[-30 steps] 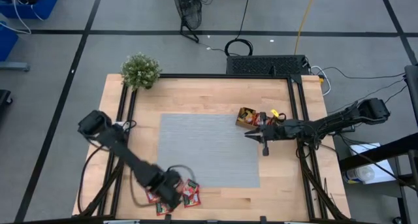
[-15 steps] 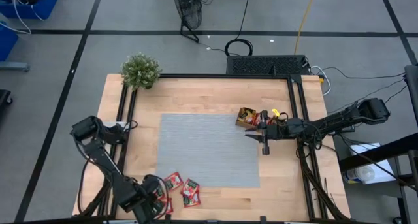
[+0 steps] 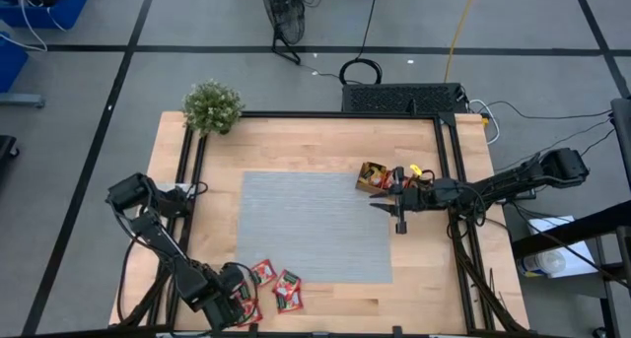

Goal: Pick & Place Tea
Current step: Put the red tea bag into the middle section of the wooden organizer

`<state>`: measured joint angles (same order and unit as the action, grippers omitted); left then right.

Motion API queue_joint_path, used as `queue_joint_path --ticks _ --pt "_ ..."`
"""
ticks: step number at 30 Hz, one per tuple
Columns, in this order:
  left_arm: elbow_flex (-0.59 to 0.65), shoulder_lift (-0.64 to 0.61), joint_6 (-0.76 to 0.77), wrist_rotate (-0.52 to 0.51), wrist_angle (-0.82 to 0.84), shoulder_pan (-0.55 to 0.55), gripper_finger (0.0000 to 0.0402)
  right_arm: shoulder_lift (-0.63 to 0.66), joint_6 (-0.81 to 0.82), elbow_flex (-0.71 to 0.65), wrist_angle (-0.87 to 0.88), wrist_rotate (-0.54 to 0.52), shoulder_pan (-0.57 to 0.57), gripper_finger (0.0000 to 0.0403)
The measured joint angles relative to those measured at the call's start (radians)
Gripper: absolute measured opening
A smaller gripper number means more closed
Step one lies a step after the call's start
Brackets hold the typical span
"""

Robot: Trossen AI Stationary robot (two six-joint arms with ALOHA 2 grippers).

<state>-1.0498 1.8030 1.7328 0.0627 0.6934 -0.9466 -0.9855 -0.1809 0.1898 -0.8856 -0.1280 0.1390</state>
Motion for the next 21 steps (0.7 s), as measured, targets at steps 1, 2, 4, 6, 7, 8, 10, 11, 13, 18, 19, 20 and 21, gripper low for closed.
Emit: queue_joint_path --ticks 1,2,4,6,7,8,10,11,13,18,19,20,21 --pt "0.007 -0.002 -0.017 -0.016 -0.010 -0.001 0.0313 0.000 -0.002 0.000 0.000 0.000 0.000 0.0075" --pt "0.015 -0.003 -0.026 -0.031 -0.017 -0.001 0.0316 0.000 -0.006 0.000 0.001 0.000 0.000 0.0075" --pt "0.030 -0.003 -0.031 -0.054 -0.022 -0.005 0.0320 0.000 -0.013 0.000 0.007 0.000 0.000 0.0075" --pt "0.046 -0.003 -0.033 -0.071 -0.026 -0.009 0.0320 0.000 -0.015 0.000 0.010 -0.001 0.000 0.0075" --pt "0.051 -0.003 -0.033 -0.084 -0.028 -0.012 0.0318 0.000 -0.015 0.000 0.011 -0.001 0.000 0.0075" --pt "0.057 -0.004 -0.033 -0.098 -0.031 -0.016 0.0315 0.000 -0.015 0.000 0.011 -0.001 0.000 0.0075" --pt "0.066 -0.005 -0.036 -0.144 -0.033 -0.026 0.0305 0.000 -0.015 0.000 0.014 -0.001 0.000 0.0075" --pt "0.071 -0.005 -0.043 -0.163 -0.041 -0.032 0.0298 0.000 -0.015 0.000 0.015 -0.001 0.000 0.0075" --pt "0.080 -0.006 -0.060 -0.184 -0.058 -0.044 0.0284 0.000 -0.015 0.000 0.015 -0.001 0.000 0.0075" --pt "0.086 -0.005 -0.048 -0.222 -0.055 -0.074 0.0237 0.000 -0.017 0.000 0.016 -0.001 -0.001 0.0075" --pt "0.086 -0.005 -0.042 -0.224 -0.052 -0.078 0.0227 0.000 -0.017 0.000 0.016 -0.001 -0.001 0.0075" --pt "0.087 -0.005 -0.035 -0.225 -0.049 -0.082 0.0217 0.000 -0.018 0.000 0.015 -0.001 -0.001 0.0075" --pt "0.088 -0.005 -0.030 -0.229 -0.049 -0.084 0.0207 0.000 -0.018 0.000 0.015 -0.001 -0.001 0.0075"
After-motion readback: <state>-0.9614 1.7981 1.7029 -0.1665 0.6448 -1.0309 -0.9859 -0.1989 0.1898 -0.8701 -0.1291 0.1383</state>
